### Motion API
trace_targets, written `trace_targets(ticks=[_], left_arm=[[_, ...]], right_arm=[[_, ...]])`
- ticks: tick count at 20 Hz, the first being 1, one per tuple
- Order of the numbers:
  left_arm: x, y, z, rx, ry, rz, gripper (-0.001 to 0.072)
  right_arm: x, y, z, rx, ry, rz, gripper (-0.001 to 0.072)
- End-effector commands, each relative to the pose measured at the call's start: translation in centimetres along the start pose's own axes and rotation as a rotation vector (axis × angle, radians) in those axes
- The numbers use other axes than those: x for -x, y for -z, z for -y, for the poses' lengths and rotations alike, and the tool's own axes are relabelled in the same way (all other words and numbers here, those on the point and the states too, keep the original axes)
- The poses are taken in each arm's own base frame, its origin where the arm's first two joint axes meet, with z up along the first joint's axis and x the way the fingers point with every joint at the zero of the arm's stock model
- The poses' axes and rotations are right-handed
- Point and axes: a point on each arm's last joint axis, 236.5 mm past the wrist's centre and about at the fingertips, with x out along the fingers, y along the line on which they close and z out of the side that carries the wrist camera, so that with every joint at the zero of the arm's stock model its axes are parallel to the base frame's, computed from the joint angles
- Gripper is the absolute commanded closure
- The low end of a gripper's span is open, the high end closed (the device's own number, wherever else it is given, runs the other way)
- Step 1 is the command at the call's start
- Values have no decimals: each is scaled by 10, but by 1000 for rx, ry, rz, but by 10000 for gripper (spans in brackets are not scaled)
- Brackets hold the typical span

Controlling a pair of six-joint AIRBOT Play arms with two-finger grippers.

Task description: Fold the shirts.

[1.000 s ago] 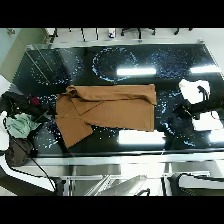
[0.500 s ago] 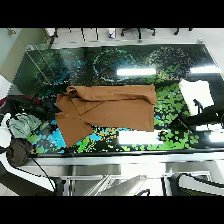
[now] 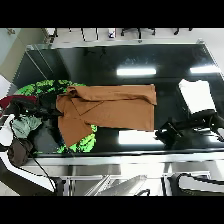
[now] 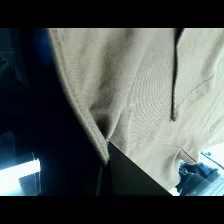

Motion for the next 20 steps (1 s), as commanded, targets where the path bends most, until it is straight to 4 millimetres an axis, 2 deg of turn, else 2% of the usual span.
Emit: trace_targets(ticks=[1,7,8,9,10,12,13,15,16,17,18,19,20], left_arm=[[-2,0,1,-1,9,5,685],[-2,1,3,-3,12,1,685],[-2,0,4,-6,12,1,686],[-1,0,8,-13,14,3,686],[3,-2,14,-26,15,16,686],[23,-10,37,-66,27,76,686],[39,-15,56,-97,40,122,686],[84,-24,113,-219,66,235,686],[115,-25,154,-308,81,309,686],[149,-19,199,-404,107,391,686],[190,-3,255,-522,137,499,686],[230,20,307,-643,149,614,686],[276,53,361,-767,138,767,686]], right_arm=[[-30,-9,-19,28,-55,13,338],[-62,2,-30,54,-38,-44,344],[-63,0,-33,68,-35,-40,383],[-61,-5,-37,83,-36,-30,592],[-58,-11,-44,99,-41,-14,687],[-43,-26,-66,141,-75,22,688],[-29,-34,-84,169,-99,52,688],[22,-50,-141,291,-172,166,688],[62,-55,-179,384,-208,268,688],[108,-55,-218,484,-241,388,688],[166,-46,-262,599,-271,545,689],[225,-28,-301,706,-297,711,689],[292,5,-340,825,-327,901,690]])
